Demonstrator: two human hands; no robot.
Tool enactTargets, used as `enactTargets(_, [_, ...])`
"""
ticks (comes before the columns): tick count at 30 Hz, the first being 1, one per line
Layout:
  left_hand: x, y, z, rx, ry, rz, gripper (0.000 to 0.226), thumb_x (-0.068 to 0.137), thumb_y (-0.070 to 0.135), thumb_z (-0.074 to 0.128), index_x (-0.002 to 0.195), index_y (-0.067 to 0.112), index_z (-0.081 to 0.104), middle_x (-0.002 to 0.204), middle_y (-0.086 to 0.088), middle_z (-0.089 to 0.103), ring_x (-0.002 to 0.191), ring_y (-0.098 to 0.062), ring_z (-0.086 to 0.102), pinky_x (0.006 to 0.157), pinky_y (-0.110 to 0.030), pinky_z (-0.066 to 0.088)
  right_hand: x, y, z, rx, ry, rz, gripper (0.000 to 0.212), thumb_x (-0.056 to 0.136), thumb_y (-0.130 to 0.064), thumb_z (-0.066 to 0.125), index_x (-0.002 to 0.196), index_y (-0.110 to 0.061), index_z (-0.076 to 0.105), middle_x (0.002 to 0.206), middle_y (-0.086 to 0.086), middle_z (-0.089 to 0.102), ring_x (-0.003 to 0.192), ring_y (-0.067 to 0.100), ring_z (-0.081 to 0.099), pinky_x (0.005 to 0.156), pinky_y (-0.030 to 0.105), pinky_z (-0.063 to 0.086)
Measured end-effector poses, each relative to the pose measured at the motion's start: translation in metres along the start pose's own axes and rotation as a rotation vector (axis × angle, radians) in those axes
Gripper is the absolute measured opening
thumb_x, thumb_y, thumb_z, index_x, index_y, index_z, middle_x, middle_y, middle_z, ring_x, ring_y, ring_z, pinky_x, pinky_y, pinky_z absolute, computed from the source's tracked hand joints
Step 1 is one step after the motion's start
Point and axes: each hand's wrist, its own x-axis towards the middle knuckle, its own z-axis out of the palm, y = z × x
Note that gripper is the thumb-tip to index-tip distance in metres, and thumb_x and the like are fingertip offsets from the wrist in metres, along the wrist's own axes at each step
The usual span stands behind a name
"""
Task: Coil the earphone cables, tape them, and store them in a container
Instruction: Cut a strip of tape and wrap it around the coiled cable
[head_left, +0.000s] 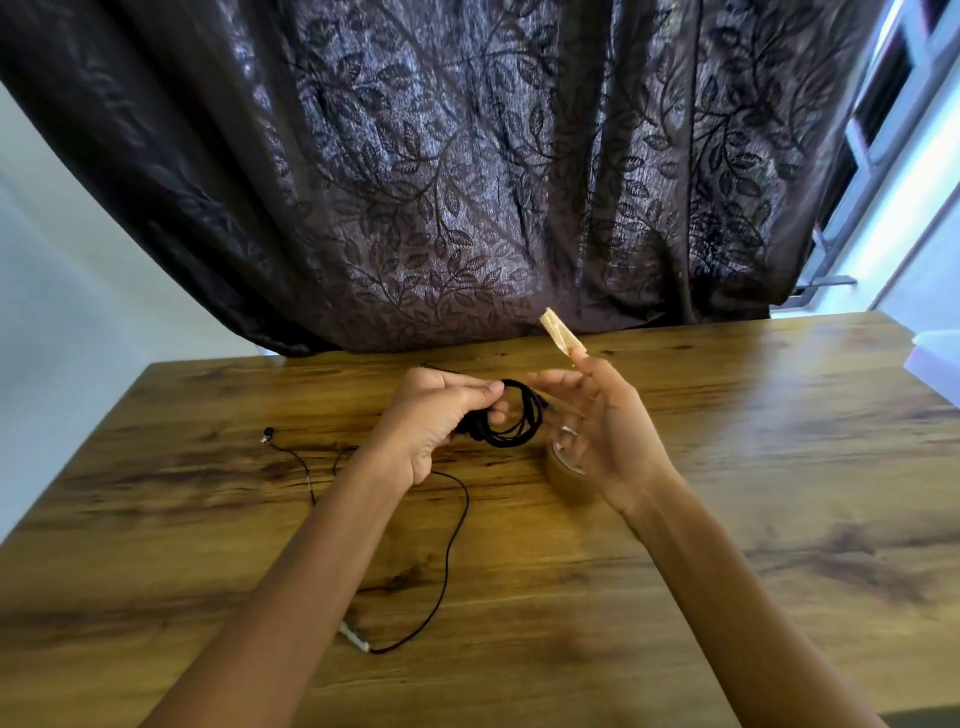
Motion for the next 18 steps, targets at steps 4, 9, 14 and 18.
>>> enactTargets(4, [-0.005,0.008,0.0,-0.004,0.074,0.07,0.006,0.082,0.009,0.067,0.081,0.007,0.072,0.072,-0.005,0.071,0.055,-0.004,0.065,0.047,-0.007,0.043,-0.004,0.0,0.013,-0.288,0.347,-0.621,0.007,0.087,-0.018,0.063,0.081,-0.015,0.063,0.072,-0.006,0.061,0.067,0.006,0.055,0.062,0.021,0.045])
enactTargets(9, [-0.011,0.017,0.005,-0.04,0.095,0.111,0.008,0.081,0.01,0.067,0.083,0.005,0.073,0.065,-0.001,0.07,0.054,-0.003,0.064,0.047,-0.007,0.043,-0.006,0.005,0.022,-0.853,0.448,-1.534,0.011,0.083,-0.006,0.066,0.075,0.001,0.066,0.081,0.009,0.063,0.068,0.017,0.055,0.059,0.019,0.045])
enactTargets(14, [-0.017,0.02,0.006,-0.056,0.064,0.114,0.02,0.081,0.011,0.065,0.064,0.019,0.072,0.06,0.005,0.069,0.056,-0.001,0.063,0.069,-0.023,0.047,0.003,0.013,0.024,-1.197,0.506,-1.891,0.018,0.068,-0.006,0.081,0.065,-0.007,0.063,0.078,0.007,0.071,0.073,0.021,0.059,0.057,0.031,0.049])
enactTargets(18, [-0.02,0.023,0.002,-0.096,0.041,0.097,0.012,0.081,0.01,0.065,0.074,0.015,0.074,0.069,-0.002,0.071,0.058,-0.006,0.064,0.07,-0.025,0.048,0.004,0.009,0.017,-1.268,0.393,-2.022,0.017,0.083,-0.01,0.067,0.068,-0.009,0.058,0.077,0.006,0.072,0.079,0.019,0.055,0.06,0.03,0.044])
